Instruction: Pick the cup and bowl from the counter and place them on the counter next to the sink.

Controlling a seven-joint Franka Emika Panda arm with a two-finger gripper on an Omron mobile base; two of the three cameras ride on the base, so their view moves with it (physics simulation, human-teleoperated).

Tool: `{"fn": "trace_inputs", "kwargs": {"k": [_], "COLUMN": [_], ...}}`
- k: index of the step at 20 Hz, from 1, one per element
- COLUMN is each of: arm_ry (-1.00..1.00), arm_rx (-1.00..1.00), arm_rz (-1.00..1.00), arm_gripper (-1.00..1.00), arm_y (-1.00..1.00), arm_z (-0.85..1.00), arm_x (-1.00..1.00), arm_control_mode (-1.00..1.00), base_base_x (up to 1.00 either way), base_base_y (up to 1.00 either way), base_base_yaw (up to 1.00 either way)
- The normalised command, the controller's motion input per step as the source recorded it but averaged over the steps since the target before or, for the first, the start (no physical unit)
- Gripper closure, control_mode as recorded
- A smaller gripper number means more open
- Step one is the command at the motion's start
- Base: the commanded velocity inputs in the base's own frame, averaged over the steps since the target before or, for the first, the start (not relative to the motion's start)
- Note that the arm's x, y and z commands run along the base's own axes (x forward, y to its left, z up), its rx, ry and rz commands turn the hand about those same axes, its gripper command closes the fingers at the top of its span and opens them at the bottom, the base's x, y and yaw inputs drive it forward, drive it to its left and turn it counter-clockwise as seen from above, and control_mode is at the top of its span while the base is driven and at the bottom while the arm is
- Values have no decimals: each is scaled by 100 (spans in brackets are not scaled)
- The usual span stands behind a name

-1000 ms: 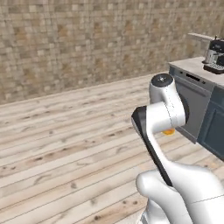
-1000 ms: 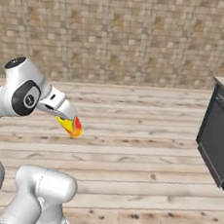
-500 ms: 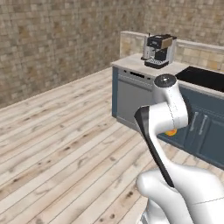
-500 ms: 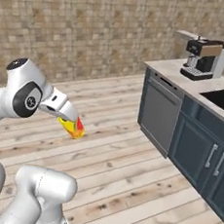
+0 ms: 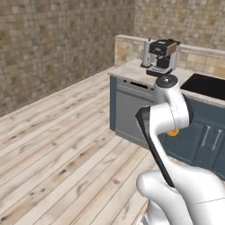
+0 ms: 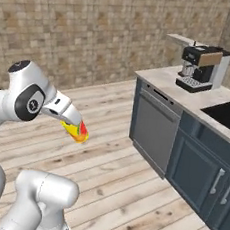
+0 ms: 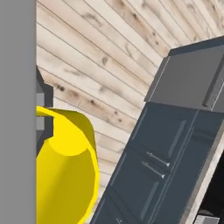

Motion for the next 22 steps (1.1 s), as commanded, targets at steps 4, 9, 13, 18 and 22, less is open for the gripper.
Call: {"fn": "trace_inputs", "kwargs": {"k": [4, 9, 13, 18, 22], "arm_ry": [0, 0, 0, 0, 0], "arm_rx": [0, 0, 0, 0, 0], "arm_rz": [0, 0, 0, 0, 0], "arm_gripper": [100, 100, 100, 100, 100], "arm_y": [0, 0, 0, 0, 0], "arm_z": [0, 0, 0, 0, 0], "arm_x": [0, 0, 0, 0, 0], "arm_control_mode": [100, 100, 100, 100, 100], "base_base_x": [92, 100, 100, 96, 88], "base_base_y": [-28, -24, -26, -16, -8], "base_base_yaw": [-28, -27, -30, -32, -31]}}
